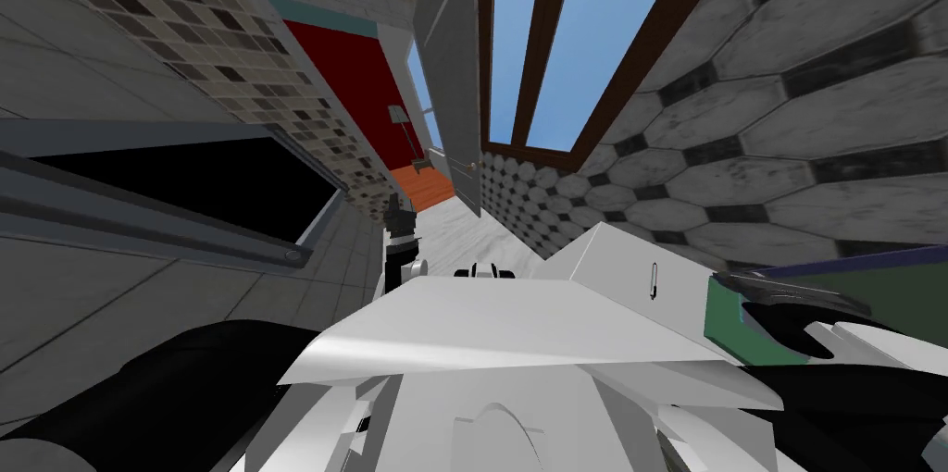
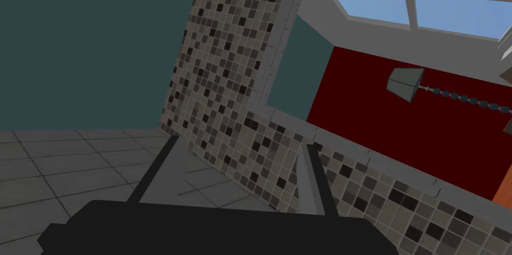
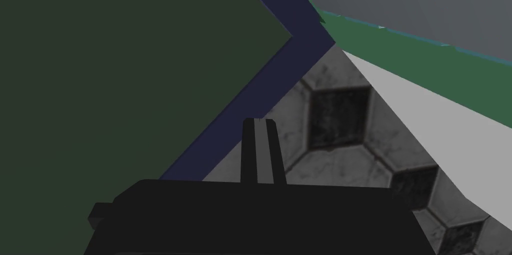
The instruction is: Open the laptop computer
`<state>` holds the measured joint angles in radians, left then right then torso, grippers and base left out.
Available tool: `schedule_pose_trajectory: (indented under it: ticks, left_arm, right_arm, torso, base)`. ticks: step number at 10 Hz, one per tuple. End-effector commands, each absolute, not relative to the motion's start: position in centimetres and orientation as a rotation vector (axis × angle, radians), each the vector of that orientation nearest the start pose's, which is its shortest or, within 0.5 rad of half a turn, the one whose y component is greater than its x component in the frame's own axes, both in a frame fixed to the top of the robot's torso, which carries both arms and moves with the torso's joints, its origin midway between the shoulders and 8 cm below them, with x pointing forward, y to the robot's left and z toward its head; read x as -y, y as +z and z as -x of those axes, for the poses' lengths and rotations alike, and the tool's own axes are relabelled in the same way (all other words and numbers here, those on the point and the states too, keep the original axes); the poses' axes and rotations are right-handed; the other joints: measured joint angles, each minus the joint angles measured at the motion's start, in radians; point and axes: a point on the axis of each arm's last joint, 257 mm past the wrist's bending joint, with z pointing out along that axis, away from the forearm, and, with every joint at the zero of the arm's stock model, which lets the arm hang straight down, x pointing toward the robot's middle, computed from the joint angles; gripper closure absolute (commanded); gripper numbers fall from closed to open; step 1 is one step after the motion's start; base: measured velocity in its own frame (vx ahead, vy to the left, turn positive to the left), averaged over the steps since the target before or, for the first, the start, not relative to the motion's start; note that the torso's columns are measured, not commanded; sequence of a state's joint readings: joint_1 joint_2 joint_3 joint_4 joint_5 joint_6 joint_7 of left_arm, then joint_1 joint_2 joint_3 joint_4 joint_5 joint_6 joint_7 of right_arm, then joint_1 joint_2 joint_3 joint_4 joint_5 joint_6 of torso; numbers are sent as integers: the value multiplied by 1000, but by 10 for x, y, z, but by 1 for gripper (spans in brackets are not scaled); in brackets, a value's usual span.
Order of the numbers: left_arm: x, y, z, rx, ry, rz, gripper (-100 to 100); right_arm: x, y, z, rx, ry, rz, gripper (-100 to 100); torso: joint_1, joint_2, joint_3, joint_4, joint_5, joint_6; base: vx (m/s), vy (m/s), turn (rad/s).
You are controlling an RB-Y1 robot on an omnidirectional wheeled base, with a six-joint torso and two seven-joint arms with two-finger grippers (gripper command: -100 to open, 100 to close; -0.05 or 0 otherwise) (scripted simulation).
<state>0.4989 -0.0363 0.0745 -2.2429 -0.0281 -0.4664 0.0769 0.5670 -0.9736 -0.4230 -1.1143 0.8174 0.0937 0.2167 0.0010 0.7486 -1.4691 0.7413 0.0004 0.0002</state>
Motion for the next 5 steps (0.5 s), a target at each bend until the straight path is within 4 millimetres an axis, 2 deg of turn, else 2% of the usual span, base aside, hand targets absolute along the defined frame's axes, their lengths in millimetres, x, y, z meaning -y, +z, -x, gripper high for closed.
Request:
schedule_pose_trajectory:
  ticks: [1,2,3,4,5]
  left_arm:
    - [-309,2,-351,-617,-1263,746,0]
    - [-309,2,-351,-617,-1263,746,0]
    - [-309,2,-351,-617,-1262,746,0]
    - [-309,2,-351,-616,-1263,746,0]
    - [-309,2,-351,-616,-1263,746,0]
  right_arm:
    - [851,-254,-158,-2065,-1119,-350,100]
    - [849,-258,-159,-2075,-1115,-343,100]
    - [859,-265,-135,-2075,-1144,-451,100]
    - [859,-275,-123,-2090,-1168,-479,100]
    - [866,-280,-101,-2094,-1205,-531,100]
  torso:
    - [-1,-8,-5,-2,0,0]
    - [-2,-16,-10,-5,-1,1]
    - [-1,-18,-11,-5,0,1]
    - [-1,-8,-5,-3,-3,-4]
    - [-4,-6,-2,-3,-8,-3]
  base:
    - [-50,-5,99]
    - [-11,-2,-54]
    - [-195,14,330]
    - [-244,3,427]
    - [-129,-4,404]
